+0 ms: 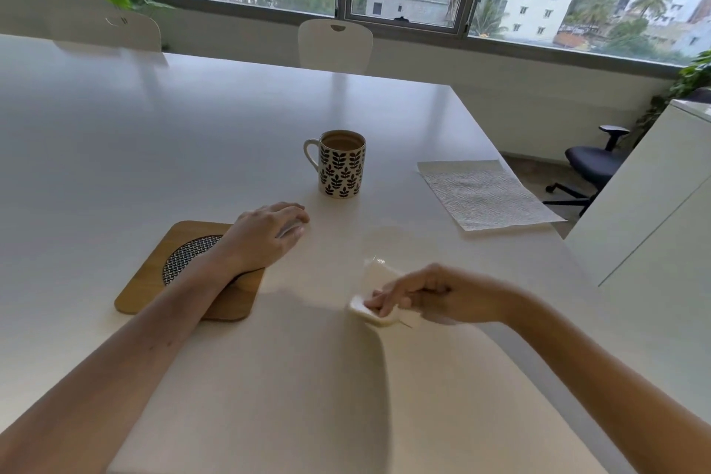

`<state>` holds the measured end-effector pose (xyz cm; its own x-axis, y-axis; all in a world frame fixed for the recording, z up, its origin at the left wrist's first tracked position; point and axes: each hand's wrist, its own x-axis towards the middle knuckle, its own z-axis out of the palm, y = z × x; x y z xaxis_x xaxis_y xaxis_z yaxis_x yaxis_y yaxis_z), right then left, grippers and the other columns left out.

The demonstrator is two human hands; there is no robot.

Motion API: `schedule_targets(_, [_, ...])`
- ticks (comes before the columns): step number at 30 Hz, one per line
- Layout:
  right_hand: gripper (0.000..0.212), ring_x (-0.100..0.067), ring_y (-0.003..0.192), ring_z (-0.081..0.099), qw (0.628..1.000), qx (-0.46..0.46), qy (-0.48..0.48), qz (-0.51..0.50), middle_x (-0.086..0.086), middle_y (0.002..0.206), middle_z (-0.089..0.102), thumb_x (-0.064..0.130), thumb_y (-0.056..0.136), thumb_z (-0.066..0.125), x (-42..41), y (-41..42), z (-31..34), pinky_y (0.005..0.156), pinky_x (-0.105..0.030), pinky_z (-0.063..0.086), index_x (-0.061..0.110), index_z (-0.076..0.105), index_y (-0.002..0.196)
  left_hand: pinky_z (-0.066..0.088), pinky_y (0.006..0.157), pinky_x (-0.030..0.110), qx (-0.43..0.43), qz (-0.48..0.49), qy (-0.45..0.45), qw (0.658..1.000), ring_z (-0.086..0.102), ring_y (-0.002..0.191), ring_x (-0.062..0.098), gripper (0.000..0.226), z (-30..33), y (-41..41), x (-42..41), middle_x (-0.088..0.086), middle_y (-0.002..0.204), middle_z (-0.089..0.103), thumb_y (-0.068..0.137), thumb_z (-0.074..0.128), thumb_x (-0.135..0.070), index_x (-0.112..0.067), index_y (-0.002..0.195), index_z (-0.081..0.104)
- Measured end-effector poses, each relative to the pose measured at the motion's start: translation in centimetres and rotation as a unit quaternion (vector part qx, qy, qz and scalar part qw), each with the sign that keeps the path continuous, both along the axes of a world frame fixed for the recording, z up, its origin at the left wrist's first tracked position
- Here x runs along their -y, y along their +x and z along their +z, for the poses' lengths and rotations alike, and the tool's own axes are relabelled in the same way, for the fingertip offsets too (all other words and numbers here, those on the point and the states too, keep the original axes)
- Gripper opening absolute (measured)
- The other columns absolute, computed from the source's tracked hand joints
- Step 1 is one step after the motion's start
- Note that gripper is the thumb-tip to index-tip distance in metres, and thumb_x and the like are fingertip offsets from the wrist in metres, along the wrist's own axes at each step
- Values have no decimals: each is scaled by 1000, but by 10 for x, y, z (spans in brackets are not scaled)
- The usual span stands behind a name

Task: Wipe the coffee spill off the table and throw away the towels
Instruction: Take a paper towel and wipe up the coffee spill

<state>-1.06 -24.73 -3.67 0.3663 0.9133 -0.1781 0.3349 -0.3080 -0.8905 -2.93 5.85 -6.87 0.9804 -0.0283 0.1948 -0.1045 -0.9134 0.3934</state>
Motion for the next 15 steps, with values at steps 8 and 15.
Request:
schedule_targets(8, [29, -7, 73, 57, 981, -15, -16, -193, 6, 79, 66, 4, 94, 46, 53, 50, 34, 65, -18, 41, 19, 69, 88, 38, 100, 44, 0, -3, -3, 1000, 51, 120, 15, 27, -1, 1, -1, -11, 137, 50, 95, 47, -35, -29, 120, 58])
schedule_targets(15, [34, 3, 58, 57, 904, 37, 146, -399, 7, 69, 63, -4, 93, 43, 6, 44, 5, 56, -11, 41, 19, 65, 81, 38, 101, 44, 0, -3, -4, 1000, 50, 121, 15, 28, 0, 0, 0, -11, 137, 51, 95, 48, -34, -28, 120, 58])
